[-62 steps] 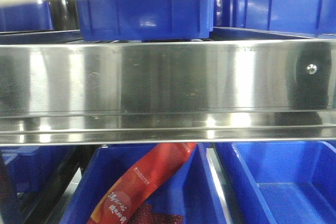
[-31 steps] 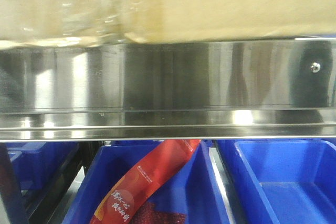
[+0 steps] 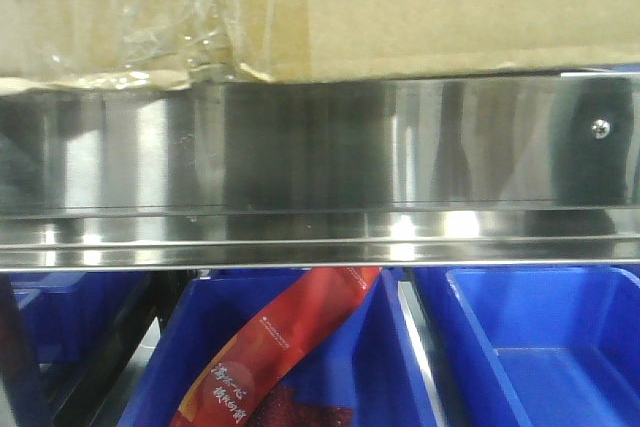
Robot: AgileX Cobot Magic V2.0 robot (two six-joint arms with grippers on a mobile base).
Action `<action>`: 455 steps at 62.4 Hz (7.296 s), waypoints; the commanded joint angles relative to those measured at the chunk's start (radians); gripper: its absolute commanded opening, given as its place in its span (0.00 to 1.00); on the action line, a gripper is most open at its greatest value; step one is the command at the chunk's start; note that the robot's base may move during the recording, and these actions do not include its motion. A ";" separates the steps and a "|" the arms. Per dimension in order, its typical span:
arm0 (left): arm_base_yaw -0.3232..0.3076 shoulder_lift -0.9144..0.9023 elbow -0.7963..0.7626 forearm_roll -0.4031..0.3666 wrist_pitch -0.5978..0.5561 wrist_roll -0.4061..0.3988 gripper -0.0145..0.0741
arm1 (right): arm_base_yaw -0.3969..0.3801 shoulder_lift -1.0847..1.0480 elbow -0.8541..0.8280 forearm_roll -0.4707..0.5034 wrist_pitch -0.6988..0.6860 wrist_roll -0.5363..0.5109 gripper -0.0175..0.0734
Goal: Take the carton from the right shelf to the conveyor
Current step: 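Lift the carton with both grippers and pull it off the shelf, then hold the carton with both grippers while the base turns toward the conveyor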
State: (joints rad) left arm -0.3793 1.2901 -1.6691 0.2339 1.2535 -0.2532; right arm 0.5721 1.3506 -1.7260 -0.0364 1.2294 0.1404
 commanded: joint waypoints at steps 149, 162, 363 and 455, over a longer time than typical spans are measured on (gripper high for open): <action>-0.005 -0.012 0.000 0.020 -0.032 0.010 0.15 | 0.005 -0.018 -0.006 0.014 -0.191 -0.026 0.12; -0.005 -0.012 0.000 0.022 -0.032 0.010 0.15 | 0.005 -0.018 -0.006 0.014 -0.191 -0.026 0.12; -0.005 -0.012 0.000 0.042 -0.032 0.010 0.15 | 0.005 -0.017 -0.006 0.021 -0.191 -0.026 0.12; -0.005 -0.012 0.000 0.261 -0.032 0.010 0.15 | 0.005 -0.017 -0.006 0.023 -0.193 -0.026 0.12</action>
State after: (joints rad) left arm -0.3830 1.2845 -1.6691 0.3824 1.2297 -0.2568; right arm 0.5736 1.3544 -1.7255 -0.0208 1.0770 0.1404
